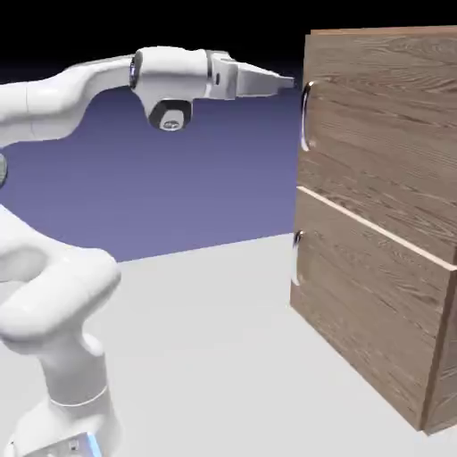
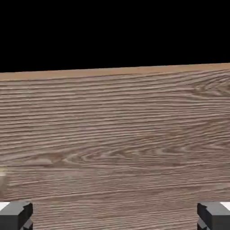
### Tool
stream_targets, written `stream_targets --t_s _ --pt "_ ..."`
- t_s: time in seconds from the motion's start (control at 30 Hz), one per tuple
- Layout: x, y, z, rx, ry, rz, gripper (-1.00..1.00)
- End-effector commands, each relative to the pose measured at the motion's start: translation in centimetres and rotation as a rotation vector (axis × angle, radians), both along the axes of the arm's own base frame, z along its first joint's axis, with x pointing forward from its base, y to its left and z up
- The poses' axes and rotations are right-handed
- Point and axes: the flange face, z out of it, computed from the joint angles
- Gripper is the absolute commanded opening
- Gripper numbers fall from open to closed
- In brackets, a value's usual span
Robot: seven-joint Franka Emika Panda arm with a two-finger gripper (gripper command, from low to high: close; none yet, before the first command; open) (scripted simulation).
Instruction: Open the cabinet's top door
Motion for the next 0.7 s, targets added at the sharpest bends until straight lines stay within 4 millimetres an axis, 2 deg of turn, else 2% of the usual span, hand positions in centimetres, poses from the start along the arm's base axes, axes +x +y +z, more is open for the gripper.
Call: stream_targets --t_s 0.0,0.2,0.43,0.5,0.67 --pt "0.3 0.8 -0.3 -0.004 -0.009 0.004 0.0" --pt "3.1 5.0 -3.5 -0.03 -0.042 0.027 0.0" --pt "7.8 8.7 -10.0 -0.049 -0.039 0.052 0.0" --pt "8.0 8.8 -10.3 -0.049 -0.038 0.052 0.0" --pt "12.9 8.6 -10.3 -0.049 -0.038 0.052 0.0"
